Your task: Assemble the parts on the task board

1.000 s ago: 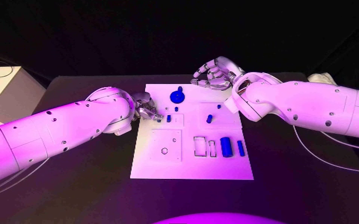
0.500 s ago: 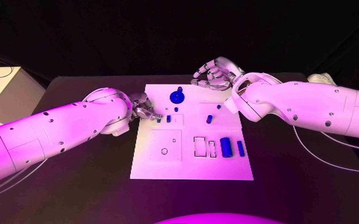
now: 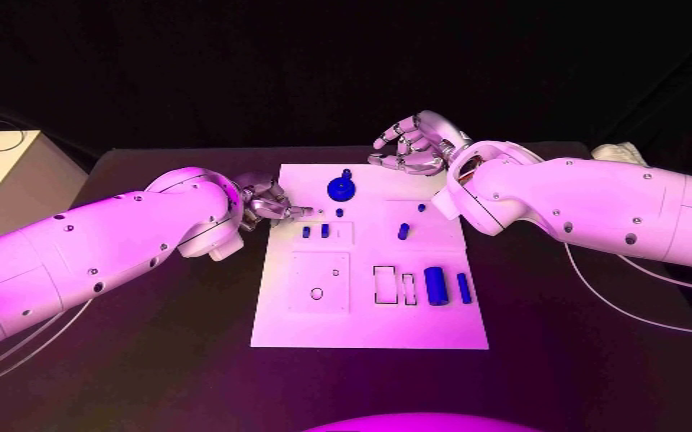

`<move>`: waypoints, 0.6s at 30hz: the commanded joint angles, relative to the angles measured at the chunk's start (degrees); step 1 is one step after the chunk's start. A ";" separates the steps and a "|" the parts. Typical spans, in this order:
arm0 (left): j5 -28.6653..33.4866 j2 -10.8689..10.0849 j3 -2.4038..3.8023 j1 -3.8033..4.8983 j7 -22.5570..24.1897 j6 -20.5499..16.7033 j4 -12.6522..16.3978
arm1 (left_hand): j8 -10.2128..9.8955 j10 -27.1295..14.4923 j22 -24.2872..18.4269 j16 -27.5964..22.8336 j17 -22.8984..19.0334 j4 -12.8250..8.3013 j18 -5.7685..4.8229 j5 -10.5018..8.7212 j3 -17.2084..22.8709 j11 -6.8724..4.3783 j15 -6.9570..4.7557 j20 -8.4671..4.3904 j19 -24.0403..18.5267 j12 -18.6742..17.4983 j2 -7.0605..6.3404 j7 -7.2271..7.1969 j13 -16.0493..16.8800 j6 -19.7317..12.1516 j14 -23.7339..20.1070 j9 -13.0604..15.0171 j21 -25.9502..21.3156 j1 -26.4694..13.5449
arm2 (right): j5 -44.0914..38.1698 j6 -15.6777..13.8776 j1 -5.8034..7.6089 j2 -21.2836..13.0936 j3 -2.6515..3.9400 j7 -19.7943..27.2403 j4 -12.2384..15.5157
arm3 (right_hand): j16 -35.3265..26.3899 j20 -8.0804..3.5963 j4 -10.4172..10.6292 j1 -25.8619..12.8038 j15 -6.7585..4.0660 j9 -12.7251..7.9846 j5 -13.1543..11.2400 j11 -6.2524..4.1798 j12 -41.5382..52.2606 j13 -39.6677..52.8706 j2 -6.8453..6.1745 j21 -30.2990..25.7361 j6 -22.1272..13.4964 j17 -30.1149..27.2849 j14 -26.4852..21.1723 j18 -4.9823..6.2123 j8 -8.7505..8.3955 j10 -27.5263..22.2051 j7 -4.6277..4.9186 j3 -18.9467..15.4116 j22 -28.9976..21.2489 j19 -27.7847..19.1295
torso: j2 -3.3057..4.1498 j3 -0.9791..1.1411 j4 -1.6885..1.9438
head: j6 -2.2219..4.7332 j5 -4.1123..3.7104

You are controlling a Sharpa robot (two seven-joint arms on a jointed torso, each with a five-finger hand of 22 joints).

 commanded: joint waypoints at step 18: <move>-2.16 -1.00 -0.18 -0.47 27.07 -15.49 2.48 | -7.91 -19.13 -32.94 -30.53 -26.34 -1.83 6.56 -1.59 14.59 6.44 6.21 5.30 -26.73 -16.98 -2.67 5.95 -17.95 -10.48 -27.01 -13.87 -29.48 28.92 | 0.28 -0.88 -0.02 -0.34 0.01 2.22 -0.45 | -2.38 -0.54 -0.21 1.95 -0.45 0.85 0.40 -0.27 -17.74 -15.92 0.25 -3.61 -0.42 6.70 3.73 0.84 1.25 -6.93 -0.12 1.27 12.83 3.80 | 0.08 0.00 0.02 | 0.77 -0.31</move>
